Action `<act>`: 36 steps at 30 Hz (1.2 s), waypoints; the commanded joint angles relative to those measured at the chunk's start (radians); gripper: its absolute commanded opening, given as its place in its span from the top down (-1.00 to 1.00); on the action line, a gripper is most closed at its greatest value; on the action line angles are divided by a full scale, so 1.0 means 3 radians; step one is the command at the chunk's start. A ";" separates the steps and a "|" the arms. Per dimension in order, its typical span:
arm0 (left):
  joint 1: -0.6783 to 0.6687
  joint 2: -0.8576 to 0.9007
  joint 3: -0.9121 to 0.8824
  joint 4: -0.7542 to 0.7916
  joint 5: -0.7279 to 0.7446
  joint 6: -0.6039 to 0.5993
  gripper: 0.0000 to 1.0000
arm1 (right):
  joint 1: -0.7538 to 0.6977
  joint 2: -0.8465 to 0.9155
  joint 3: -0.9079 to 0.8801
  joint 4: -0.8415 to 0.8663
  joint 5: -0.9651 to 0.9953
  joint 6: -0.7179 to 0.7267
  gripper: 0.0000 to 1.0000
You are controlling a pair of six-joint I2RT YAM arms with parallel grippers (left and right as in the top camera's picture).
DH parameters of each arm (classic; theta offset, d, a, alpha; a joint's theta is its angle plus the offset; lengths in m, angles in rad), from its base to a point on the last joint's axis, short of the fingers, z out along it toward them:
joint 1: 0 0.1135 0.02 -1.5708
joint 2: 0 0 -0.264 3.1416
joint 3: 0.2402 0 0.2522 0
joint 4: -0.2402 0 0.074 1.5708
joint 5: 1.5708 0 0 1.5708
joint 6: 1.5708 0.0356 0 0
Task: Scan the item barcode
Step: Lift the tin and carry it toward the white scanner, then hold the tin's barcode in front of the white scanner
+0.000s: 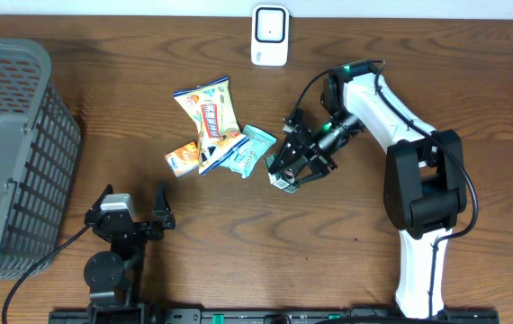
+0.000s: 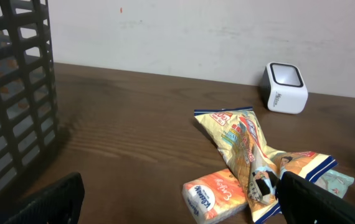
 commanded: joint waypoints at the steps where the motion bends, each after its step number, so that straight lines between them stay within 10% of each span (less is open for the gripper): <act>1: -0.0008 -0.0017 -0.0090 -0.0052 0.0008 0.0045 -0.95 | -0.0033 0.0019 0.0048 0.0191 0.0013 -0.0085 0.33; 17: -0.0008 -0.0017 -0.0090 -0.0053 0.0008 0.0045 -0.95 | -0.0032 0.0019 0.0048 0.1132 0.0154 -0.1198 0.36; 36: -0.0008 -0.0017 -0.0090 -0.0052 0.0008 0.0045 -0.95 | -0.0013 0.0019 0.0570 0.2992 0.0792 -0.0586 0.41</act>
